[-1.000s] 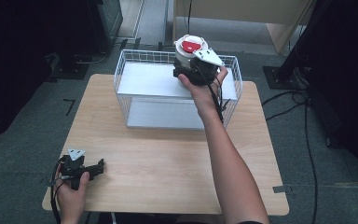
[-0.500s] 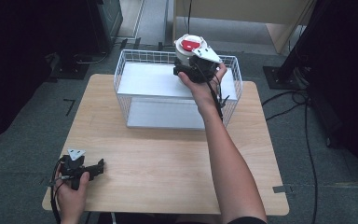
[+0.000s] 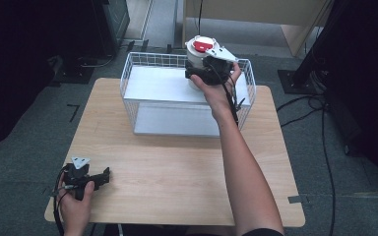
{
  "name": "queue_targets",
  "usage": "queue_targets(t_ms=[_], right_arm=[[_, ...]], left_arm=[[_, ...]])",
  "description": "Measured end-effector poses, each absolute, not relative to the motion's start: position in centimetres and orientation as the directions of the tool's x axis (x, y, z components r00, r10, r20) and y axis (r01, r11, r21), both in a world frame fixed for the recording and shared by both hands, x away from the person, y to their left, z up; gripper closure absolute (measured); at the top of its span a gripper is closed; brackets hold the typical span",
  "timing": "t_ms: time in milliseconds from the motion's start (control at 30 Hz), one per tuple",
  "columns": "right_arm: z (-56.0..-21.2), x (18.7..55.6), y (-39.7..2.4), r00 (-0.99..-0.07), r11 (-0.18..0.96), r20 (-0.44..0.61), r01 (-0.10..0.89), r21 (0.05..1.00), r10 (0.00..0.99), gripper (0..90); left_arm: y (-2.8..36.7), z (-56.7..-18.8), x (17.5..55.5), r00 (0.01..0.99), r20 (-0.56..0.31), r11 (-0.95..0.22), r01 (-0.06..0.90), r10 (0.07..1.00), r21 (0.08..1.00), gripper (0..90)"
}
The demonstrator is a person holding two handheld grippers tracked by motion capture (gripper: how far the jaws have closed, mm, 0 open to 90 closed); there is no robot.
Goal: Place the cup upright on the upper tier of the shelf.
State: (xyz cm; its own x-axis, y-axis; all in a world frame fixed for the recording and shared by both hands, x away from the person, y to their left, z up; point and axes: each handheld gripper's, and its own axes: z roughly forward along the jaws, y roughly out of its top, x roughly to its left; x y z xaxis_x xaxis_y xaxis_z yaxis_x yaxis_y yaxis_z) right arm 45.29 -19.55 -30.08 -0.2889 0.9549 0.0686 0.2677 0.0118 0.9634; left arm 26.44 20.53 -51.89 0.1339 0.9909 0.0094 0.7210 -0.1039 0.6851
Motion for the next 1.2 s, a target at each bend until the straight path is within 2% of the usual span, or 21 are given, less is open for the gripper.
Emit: queue_targets(t_ms=[300, 500, 667, 1200], right_arm=[[-30.1, 45.1, -20.0, -0.316, -0.033, 0.123, 0.275, 0.961, 0.941, 5.3], [-30.8, 44.4, -20.8, -0.327, -0.031, 0.121, 0.269, 0.963, 0.937, 1.2], [-31.2, 43.8, -21.4, -0.342, -0.017, 0.116, 0.279, 0.960, 0.933, 1.0], [-32.8, 39.8, -24.2, -0.356, -0.040, 0.143, 0.281, 0.959, 0.923, 1.0]], left_arm=[[20.5, -51.9, 26.4, 0.134, 0.009, -0.104, 0.721, 0.991, 0.685, 0.0], [20.5, -51.9, 26.4, 0.135, 0.009, -0.104, 0.722, 0.991, 0.684, 0.0], [20.5, -51.9, 26.4, 0.135, 0.010, -0.105, 0.722, 0.991, 0.684, 0.0], [20.6, -51.9, 26.4, 0.137, 0.012, -0.108, 0.723, 0.991, 0.683, 0.0]])
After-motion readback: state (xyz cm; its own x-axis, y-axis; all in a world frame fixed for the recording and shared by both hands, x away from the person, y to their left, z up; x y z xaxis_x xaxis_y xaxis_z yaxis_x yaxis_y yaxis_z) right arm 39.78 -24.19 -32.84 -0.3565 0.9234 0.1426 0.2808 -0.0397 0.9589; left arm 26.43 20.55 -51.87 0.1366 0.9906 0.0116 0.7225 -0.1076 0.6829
